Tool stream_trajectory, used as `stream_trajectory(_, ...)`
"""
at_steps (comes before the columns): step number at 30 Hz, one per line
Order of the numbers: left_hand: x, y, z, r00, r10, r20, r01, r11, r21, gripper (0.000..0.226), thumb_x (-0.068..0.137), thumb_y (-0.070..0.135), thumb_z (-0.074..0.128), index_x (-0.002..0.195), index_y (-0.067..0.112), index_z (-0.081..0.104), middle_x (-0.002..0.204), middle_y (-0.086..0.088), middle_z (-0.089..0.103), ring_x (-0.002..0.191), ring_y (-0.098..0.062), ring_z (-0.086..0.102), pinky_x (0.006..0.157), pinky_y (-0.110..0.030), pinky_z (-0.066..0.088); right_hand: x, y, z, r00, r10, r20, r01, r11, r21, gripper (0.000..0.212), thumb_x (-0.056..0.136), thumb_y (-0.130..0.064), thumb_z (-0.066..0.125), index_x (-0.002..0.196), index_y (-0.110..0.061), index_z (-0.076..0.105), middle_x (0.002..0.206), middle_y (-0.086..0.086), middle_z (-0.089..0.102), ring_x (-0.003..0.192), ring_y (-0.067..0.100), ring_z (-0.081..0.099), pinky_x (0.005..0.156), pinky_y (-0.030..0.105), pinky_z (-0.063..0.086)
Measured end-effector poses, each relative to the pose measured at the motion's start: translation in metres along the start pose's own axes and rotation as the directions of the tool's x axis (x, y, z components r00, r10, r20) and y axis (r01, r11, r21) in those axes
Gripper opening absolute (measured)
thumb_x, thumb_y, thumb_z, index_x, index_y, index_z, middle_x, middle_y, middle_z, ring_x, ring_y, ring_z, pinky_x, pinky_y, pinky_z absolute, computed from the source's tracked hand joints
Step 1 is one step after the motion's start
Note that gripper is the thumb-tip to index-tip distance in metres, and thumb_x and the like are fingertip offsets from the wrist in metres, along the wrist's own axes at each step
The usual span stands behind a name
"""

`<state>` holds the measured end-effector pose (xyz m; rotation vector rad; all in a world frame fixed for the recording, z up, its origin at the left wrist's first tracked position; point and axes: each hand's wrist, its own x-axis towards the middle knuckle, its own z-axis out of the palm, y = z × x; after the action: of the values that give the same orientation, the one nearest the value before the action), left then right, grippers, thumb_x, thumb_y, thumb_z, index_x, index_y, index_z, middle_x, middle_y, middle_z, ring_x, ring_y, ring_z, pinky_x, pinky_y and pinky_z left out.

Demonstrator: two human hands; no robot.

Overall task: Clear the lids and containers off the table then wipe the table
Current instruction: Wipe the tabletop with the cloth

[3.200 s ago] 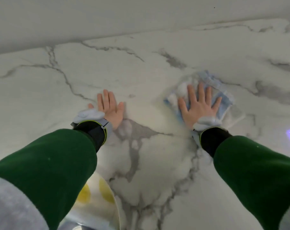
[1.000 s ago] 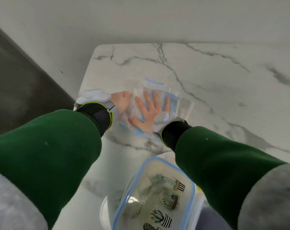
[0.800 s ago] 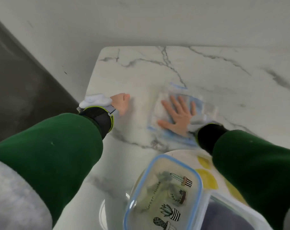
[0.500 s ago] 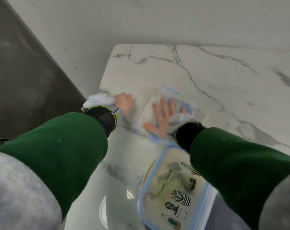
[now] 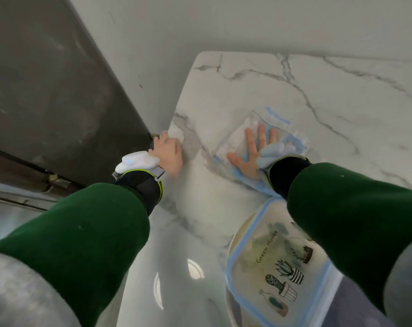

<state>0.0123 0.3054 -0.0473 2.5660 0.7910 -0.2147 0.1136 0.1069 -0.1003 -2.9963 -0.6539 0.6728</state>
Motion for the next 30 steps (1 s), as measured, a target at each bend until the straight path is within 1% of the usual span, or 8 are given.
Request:
stream_trajectory(2,0.005,-0.005,-0.004,0.999,-0.014,-0.045,0.013,1.000,-0.020,0.038,0.102,0.015,0.029,0.129,-0.004,0.048,0.149,-0.016,0.032,0.137,-0.026,0.031,0.109,-0.040,0.032,-0.004,-0.034,-0.007,1.000,0.005,0.026,-0.005,1.000,-0.001,0.097,0.071,-0.086,0.012,0.148,-0.032,-0.013,0.158,0.000,-0.021,0.145,0.031,-0.017,0.111,0.062,-0.010)
stream_trajectory(5,0.018,-0.016,-0.012,0.996,-0.052,-0.069,0.048,0.997,-0.057,0.039,0.104,0.016,0.024,0.126,-0.006,0.048,0.151,-0.015,0.032,0.139,-0.022,0.031,0.107,-0.034,0.029,-0.020,-0.106,-0.007,0.983,-0.169,0.075,0.166,0.985,0.051,0.091,0.081,-0.078,0.028,0.151,-0.029,-0.005,0.159,0.003,-0.016,0.145,0.033,-0.017,0.111,0.063,-0.011)
stream_trajectory(8,0.031,-0.028,-0.024,0.999,-0.046,-0.015,0.045,0.995,-0.094,0.039,0.104,0.018,0.023,0.120,-0.009,0.047,0.136,-0.024,0.043,0.129,-0.030,0.040,0.104,-0.035,0.030,-0.041,-0.158,0.011,0.944,-0.328,-0.039,0.330,0.942,0.064,0.088,0.083,-0.071,0.042,0.150,-0.034,-0.001,0.159,-0.002,-0.014,0.146,0.027,-0.016,0.111,0.060,-0.012)
stream_trajectory(12,0.040,-0.037,-0.030,0.999,-0.032,0.037,0.036,0.993,-0.116,0.039,0.105,0.018,0.023,0.119,-0.009,0.048,0.130,-0.026,0.048,0.127,-0.031,0.041,0.105,-0.034,0.024,-0.021,-0.143,0.018,0.898,-0.435,-0.071,0.429,0.900,-0.077,0.088,0.079,-0.078,0.036,0.149,-0.040,-0.004,0.160,-0.005,-0.011,0.147,0.024,-0.014,0.113,0.059,-0.012)
stream_trajectory(17,0.052,-0.047,-0.030,1.000,-0.009,0.027,0.012,0.993,-0.120,0.038,0.105,0.020,0.025,0.121,-0.006,0.047,0.138,-0.023,0.045,0.131,-0.032,0.039,0.101,-0.033,0.024,0.049,-0.124,-0.012,0.984,-0.157,-0.087,0.155,0.987,-0.034,0.086,0.079,-0.081,0.018,0.147,-0.039,-0.013,0.158,-0.006,-0.020,0.147,0.024,-0.015,0.112,0.060,-0.009)
stream_trajectory(22,0.060,-0.061,-0.025,0.999,0.033,0.022,-0.030,0.993,-0.118,0.040,0.105,0.021,0.025,0.130,-0.001,0.046,0.146,-0.016,0.041,0.138,-0.024,0.035,0.106,-0.027,0.021,0.087,-0.135,-0.037,0.992,0.004,-0.123,-0.003,1.000,0.007,0.084,0.081,-0.079,0.011,0.148,-0.034,-0.013,0.158,0.000,-0.018,0.146,0.028,-0.014,0.113,0.061,-0.007)
stream_trajectory(26,0.062,-0.060,-0.027,0.999,0.027,0.033,-0.023,0.990,-0.140,0.032,0.104,0.017,0.025,0.111,-0.001,0.051,0.131,-0.024,0.050,0.126,-0.031,0.044,0.096,-0.030,0.025,0.065,-0.152,-0.023,0.981,-0.113,-0.159,0.112,0.994,-0.014,0.078,0.084,-0.076,0.011,0.148,-0.037,-0.011,0.159,-0.003,-0.017,0.146,0.026,-0.015,0.113,0.061,-0.008)
stream_trajectory(30,0.053,-0.046,-0.036,0.999,0.029,0.017,-0.026,0.992,-0.124,0.042,0.105,0.017,0.022,0.137,-0.004,0.039,0.146,-0.019,0.040,0.139,-0.026,0.033,0.104,-0.026,0.018,0.020,-0.164,0.002,0.965,-0.216,-0.146,0.218,0.976,-0.003,0.079,0.084,-0.076,0.017,0.149,-0.038,-0.005,0.159,-0.004,-0.015,0.146,0.023,-0.016,0.111,0.060,-0.012)
